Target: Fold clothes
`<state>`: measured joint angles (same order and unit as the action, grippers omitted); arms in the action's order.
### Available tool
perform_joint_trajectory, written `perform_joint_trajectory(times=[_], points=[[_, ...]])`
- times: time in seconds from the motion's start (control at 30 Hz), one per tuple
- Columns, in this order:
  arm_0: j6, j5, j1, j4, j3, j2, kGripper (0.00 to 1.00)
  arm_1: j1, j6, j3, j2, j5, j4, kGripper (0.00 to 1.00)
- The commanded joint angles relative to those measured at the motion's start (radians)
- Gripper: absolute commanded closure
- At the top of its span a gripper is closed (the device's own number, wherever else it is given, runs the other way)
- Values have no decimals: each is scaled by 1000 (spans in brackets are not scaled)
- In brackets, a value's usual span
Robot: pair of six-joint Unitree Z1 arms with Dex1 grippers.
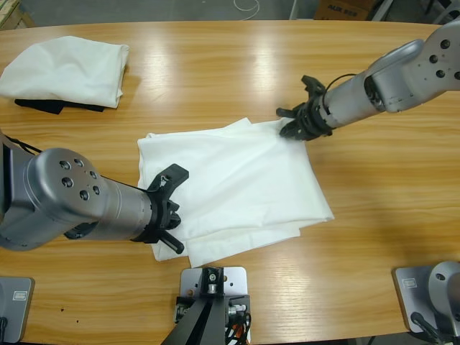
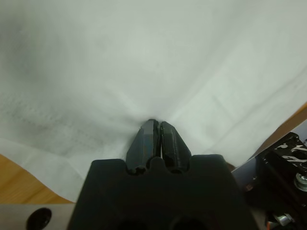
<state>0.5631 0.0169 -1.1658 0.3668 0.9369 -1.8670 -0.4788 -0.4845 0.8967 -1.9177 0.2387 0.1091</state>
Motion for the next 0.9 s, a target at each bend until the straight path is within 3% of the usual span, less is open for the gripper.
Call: perform_joint_trajectory(times=[0.03, 0.2, 0.33, 0.43, 0.63, 0.9], points=[[34, 15, -48, 1, -105, -80, 1000, 121, 60, -52, -99, -39, 1, 1000], [33, 6, -26, 10, -59, 16, 1000, 120, 93, -55, 60, -34, 26, 1000], [25, 8, 67, 17, 40, 170, 1000, 95, 88, -42, 333, -12, 185, 1000], [23, 9, 144, 25, 119, 220, 1000, 20, 30, -59, 442, 1, 259, 1000], [-12, 9, 270, 34, 166, 82, 1000, -137, -113, -143, 422, 5, 252, 1000], [-26, 22, 279, -34, 174, -115, 1000, -212, -223, -276, 334, -6, 181, 1000]])
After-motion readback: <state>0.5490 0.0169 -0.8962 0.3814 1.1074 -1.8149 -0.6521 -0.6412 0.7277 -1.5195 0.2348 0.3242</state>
